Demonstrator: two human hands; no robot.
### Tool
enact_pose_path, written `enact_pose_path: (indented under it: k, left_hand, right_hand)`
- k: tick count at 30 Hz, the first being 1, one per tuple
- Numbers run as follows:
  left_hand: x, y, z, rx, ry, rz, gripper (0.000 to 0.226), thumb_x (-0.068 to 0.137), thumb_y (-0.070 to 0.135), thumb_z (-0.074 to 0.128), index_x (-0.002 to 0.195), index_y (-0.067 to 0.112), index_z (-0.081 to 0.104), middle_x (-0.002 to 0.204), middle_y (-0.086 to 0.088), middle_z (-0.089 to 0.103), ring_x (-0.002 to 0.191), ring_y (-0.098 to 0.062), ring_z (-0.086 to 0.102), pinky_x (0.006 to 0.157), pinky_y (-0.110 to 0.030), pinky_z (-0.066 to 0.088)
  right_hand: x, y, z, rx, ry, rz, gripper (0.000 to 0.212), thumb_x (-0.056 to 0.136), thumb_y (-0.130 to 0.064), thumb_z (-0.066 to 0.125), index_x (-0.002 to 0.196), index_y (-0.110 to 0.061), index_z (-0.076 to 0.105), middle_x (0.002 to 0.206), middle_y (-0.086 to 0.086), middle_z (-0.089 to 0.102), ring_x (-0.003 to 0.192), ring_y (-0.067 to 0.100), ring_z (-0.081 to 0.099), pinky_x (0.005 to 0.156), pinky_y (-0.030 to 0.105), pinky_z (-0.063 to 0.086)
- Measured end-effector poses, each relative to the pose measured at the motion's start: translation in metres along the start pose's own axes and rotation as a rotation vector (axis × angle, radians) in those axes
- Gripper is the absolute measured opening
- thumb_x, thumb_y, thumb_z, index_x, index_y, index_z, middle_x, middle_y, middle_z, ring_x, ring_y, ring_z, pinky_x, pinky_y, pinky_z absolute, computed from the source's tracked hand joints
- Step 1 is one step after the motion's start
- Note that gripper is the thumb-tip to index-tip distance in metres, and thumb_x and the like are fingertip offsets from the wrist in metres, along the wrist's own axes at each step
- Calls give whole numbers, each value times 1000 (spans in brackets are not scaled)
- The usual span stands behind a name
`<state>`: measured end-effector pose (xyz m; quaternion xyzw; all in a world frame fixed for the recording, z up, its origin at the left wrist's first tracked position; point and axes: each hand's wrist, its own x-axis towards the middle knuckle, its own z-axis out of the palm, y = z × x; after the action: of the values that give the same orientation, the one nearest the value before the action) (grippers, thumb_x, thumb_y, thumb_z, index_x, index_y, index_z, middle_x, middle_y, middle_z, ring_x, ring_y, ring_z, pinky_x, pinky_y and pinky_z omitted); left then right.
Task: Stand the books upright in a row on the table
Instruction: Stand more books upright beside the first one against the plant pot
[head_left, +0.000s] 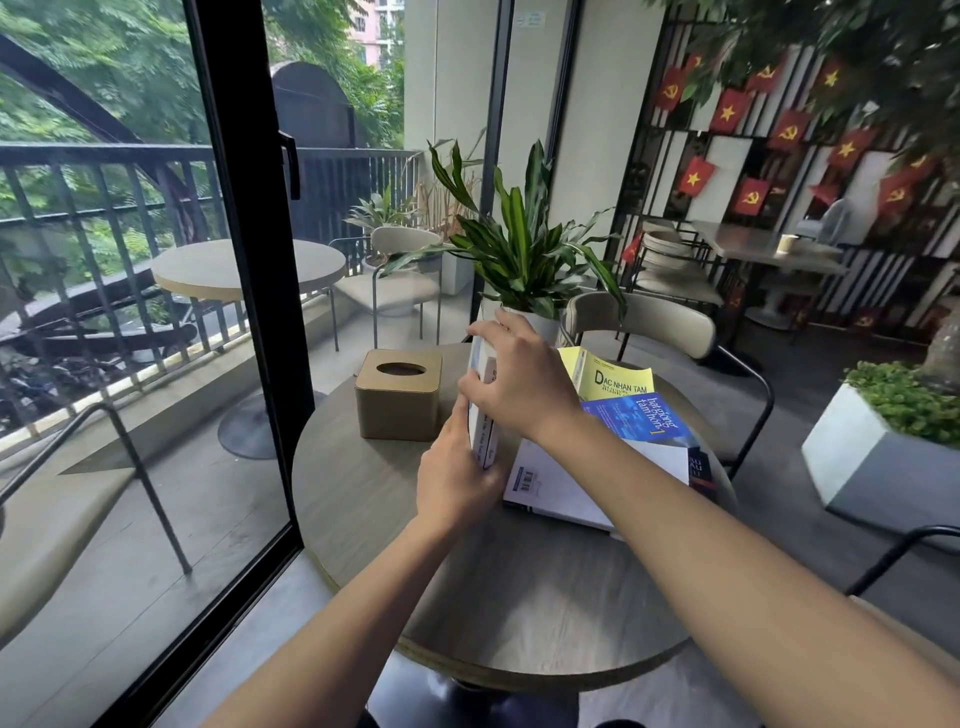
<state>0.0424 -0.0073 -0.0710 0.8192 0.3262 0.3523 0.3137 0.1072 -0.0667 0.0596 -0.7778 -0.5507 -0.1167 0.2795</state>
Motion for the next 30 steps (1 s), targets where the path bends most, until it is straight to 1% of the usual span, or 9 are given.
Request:
enact_pose_path:
  k: [3, 6, 9, 12, 15, 19, 21, 26, 30]
  left_hand:
    - [-2, 4, -4, -53, -1, -17, 84, 79, 19, 62, 155, 26, 27, 126, -3, 67, 106, -35, 63, 72, -33, 41]
    - [-7, 6, -11, -86, 3, -28, 94, 81, 19, 62, 160, 36, 15, 134, 1, 65, 106, -33, 65, 76, -35, 49]
    - [-8, 7, -13, -90, 6, -30, 96, 79, 18, 60, 160, 38, 13, 135, -1, 64, 107, -34, 64, 84, -43, 54]
    - [-7, 5, -11, -90, -4, -28, 93, 76, 17, 57, 159, 35, 18, 129, -3, 67, 103, -37, 64, 80, -42, 53]
    - [-6, 0, -10, -91, -6, -20, 87, 75, 16, 58, 157, 25, 27, 125, -7, 67, 103, -39, 62, 78, -42, 51]
    - [-3, -2, -8, -88, 7, -20, 88, 78, 10, 62, 157, 24, 27, 128, -9, 66, 106, -40, 62, 83, -44, 52]
    - [-3, -2, -6, -86, 7, -17, 89, 78, 9, 63, 157, 24, 27, 131, -9, 66, 107, -40, 61, 84, -44, 52]
    - [-2, -5, -4, -95, 13, -31, 85, 79, 10, 62, 156, 24, 28, 126, -10, 67, 104, -42, 61, 84, -45, 52]
    - [-2, -7, -3, -98, 9, -42, 80, 83, 10, 61, 156, 23, 29, 118, -9, 69, 99, -40, 61, 76, -38, 45]
  right_hand:
    - [2, 3, 3, 20, 12, -33, 57, 86, -39, 62, 139, -21, 50, 152, 7, 39, 131, 30, 47, 99, 40, 44]
    - [-6, 9, 4, 195, 2, -37, 65, 94, -57, 44, 150, -27, 31, 157, -2, 33, 139, 19, 38, 105, 39, 39]
    - [-22, 21, 10, 292, 80, 56, 64, 96, -61, 29, 152, -30, 26, 156, -5, 35, 133, 18, 46, 102, 39, 42]
    - [-36, 46, 16, 221, 172, 225, 67, 95, -57, 39, 150, -20, 31, 151, 2, 42, 132, 23, 45, 102, 39, 40]
    - [-49, 75, 16, 21, 204, 352, 69, 93, -51, 49, 147, -13, 33, 149, 9, 41, 134, 30, 37, 104, 44, 36]
    - [-67, 104, 9, -285, 120, 538, 78, 87, -60, 51, 146, -13, 31, 147, 13, 37, 130, 34, 35, 97, 48, 34]
    - [-76, 112, 6, -367, 67, 606, 83, 83, -65, 51, 144, -12, 31, 144, 15, 38, 127, 35, 35, 96, 48, 34]
    - [-94, 127, 5, -393, -46, 762, 98, 75, -76, 53, 144, -9, 31, 145, 17, 36, 131, 36, 33, 99, 47, 34]
    - [-99, 129, 1, -253, -104, 903, 108, 71, -81, 54, 145, -8, 25, 143, 18, 38, 129, 36, 41, 91, 41, 40]
